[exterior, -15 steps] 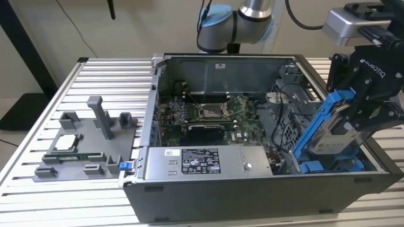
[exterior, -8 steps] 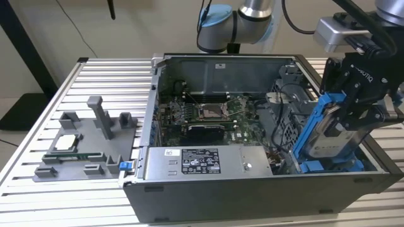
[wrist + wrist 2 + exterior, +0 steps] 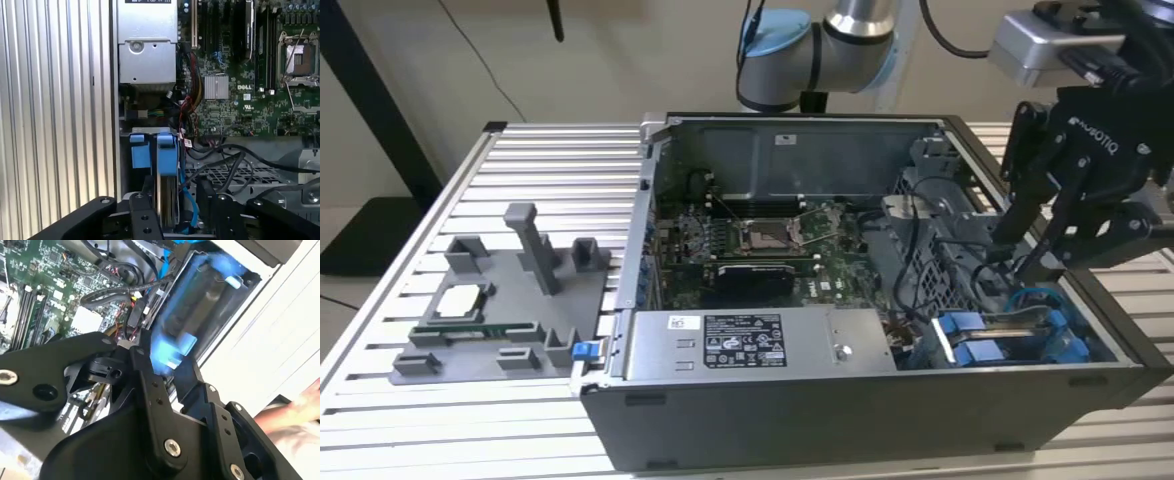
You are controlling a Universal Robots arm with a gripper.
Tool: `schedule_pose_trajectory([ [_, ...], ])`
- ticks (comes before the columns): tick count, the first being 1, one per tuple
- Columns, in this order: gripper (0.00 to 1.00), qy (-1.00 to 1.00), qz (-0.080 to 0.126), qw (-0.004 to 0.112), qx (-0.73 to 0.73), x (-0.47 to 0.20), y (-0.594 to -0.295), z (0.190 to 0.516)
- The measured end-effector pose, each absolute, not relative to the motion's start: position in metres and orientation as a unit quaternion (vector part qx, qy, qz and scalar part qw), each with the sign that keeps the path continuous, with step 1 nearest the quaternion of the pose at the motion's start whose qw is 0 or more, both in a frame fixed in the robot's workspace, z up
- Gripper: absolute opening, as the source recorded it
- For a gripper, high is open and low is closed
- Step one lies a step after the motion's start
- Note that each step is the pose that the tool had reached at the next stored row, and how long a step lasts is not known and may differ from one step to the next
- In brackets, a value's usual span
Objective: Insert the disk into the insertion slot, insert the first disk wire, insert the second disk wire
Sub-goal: 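Insert the disk into the insertion slot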
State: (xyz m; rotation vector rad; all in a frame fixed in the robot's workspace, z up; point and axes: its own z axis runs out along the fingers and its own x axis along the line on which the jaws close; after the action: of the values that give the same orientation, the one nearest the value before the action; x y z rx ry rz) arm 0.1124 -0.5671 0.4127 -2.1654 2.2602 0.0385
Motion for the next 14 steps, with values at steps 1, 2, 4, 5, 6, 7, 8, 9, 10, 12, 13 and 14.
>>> schedule_pose_trajectory([
  [1, 1.0, 0.722, 0.012, 0.006, -0.692, 0.112, -0.567, 0.417],
  [2, 1.0, 0.722, 0.012, 0.006, -0.692, 0.112, -0.567, 0.42],
  [4, 1.0, 0.722, 0.013, 0.008, -0.692, 0.112, -0.566, 0.421],
  [5, 1.0, 0.722, 0.012, 0.011, -0.692, 0.112, -0.564, 0.421],
  [6, 1.0, 0.722, 0.01, 0.013, -0.692, 0.112, -0.562, 0.421],
  [7, 1.0, 0.722, 0.008, 0.016, -0.692, 0.112, -0.561, 0.42],
  [8, 1.0, 0.722, 0.006, 0.018, -0.692, 0.112, -0.56, 0.42],
  [9, 1.0, 0.722, 0.005, 0.019, -0.692, 0.111, -0.559, 0.418],
  [10, 1.0, 0.722, 0.005, 0.019, -0.692, 0.111, -0.558, 0.417],
  [12, 1.0, 0.722, 0.004, 0.02, -0.692, 0.111, -0.557, 0.413],
  [13, 1.0, 0.722, 0.004, 0.02, -0.692, 0.111, -0.557, 0.411],
  [14, 1.0, 0.722, 0.004, 0.02, -0.692, 0.111, -0.556, 0.41],
])
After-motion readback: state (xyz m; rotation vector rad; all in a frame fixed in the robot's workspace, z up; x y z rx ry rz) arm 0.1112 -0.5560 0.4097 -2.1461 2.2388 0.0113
